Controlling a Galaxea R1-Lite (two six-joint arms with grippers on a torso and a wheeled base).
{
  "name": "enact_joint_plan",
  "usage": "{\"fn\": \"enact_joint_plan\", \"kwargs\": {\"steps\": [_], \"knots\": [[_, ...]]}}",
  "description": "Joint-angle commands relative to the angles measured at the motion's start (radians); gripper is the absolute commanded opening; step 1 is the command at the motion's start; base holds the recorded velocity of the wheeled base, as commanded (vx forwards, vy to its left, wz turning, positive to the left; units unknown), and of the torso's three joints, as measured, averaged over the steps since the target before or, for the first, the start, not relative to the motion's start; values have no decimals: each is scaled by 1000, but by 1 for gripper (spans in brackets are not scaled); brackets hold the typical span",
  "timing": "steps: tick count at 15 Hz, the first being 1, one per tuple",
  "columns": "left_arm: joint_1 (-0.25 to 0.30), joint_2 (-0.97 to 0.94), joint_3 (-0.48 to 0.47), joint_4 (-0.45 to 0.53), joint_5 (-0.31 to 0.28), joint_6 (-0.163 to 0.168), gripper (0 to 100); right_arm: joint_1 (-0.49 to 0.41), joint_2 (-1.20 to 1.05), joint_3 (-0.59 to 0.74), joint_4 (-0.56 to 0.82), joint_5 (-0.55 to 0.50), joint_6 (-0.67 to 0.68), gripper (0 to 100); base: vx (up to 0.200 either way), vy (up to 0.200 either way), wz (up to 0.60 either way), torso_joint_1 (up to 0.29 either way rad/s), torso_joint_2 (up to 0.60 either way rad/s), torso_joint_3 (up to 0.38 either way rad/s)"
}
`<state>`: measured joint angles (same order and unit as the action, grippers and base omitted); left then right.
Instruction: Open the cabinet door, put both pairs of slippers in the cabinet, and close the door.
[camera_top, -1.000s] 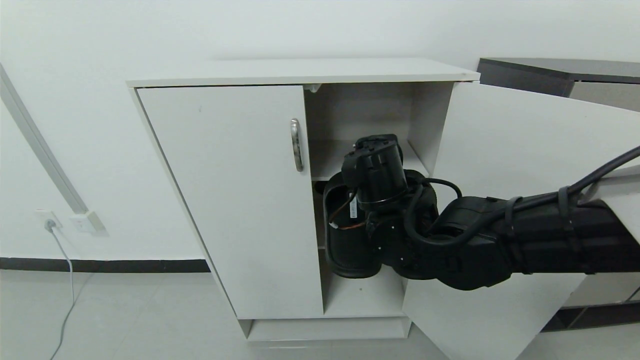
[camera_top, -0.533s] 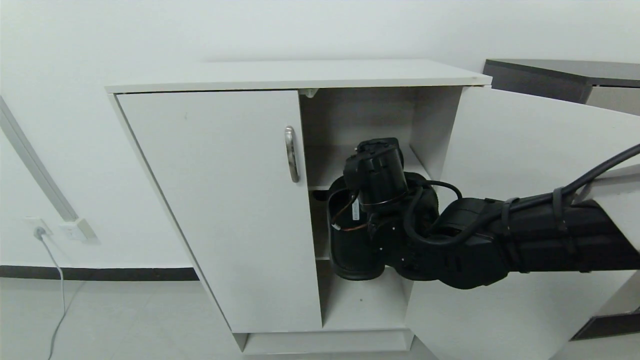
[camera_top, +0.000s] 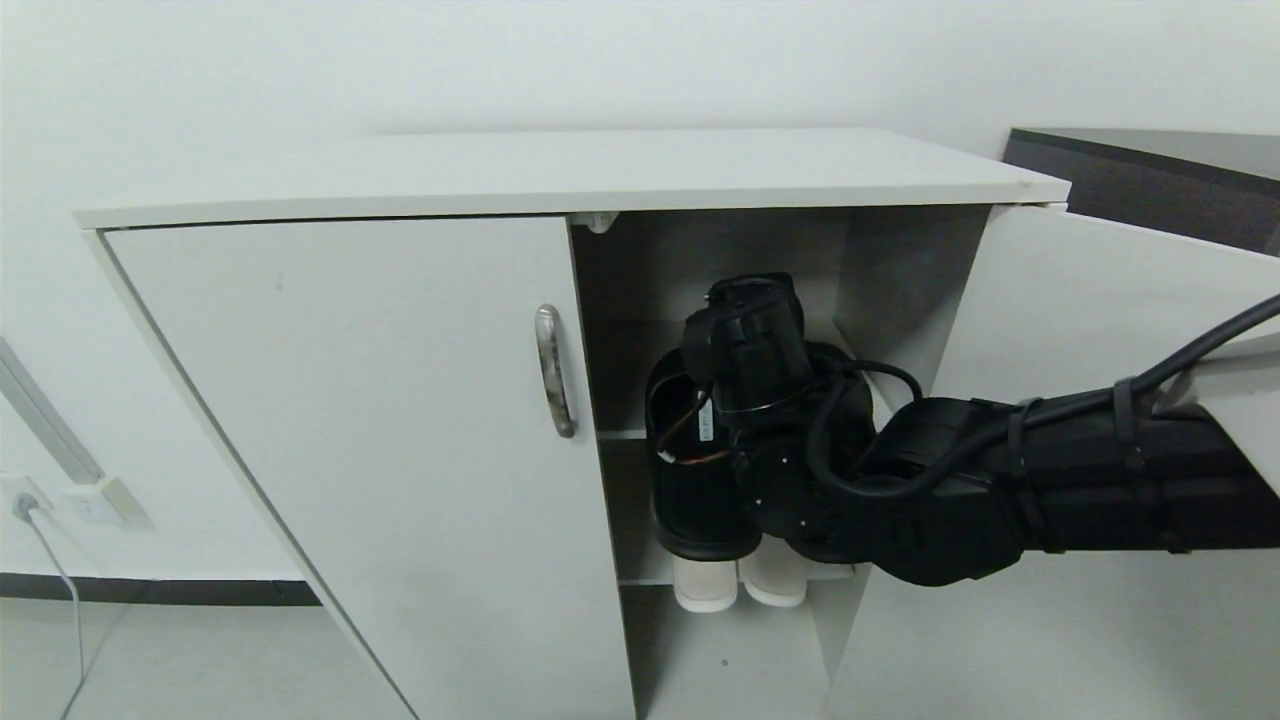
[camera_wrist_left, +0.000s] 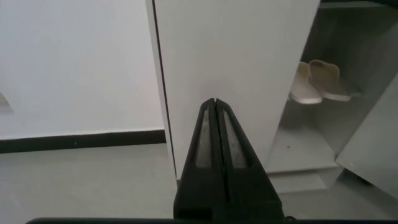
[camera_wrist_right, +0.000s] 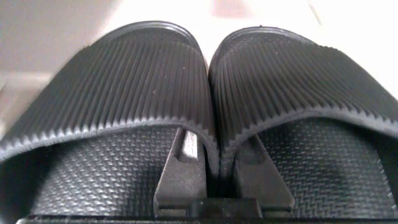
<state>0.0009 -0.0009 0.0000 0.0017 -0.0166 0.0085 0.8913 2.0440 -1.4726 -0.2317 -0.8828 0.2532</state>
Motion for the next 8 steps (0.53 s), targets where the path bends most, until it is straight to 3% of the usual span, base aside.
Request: {"fn": "enact_joint_plan", "kwargs": {"steps": [1,8], "knots": [[1,1,0,0,0,-1,0,0,-5,-2,0,2,0,0,0,0,0,0,0,0],[1,1,0,0,1,-5,0,-71,67,-120,3,93,-29,0,0,0,0,0,0,0]]}}
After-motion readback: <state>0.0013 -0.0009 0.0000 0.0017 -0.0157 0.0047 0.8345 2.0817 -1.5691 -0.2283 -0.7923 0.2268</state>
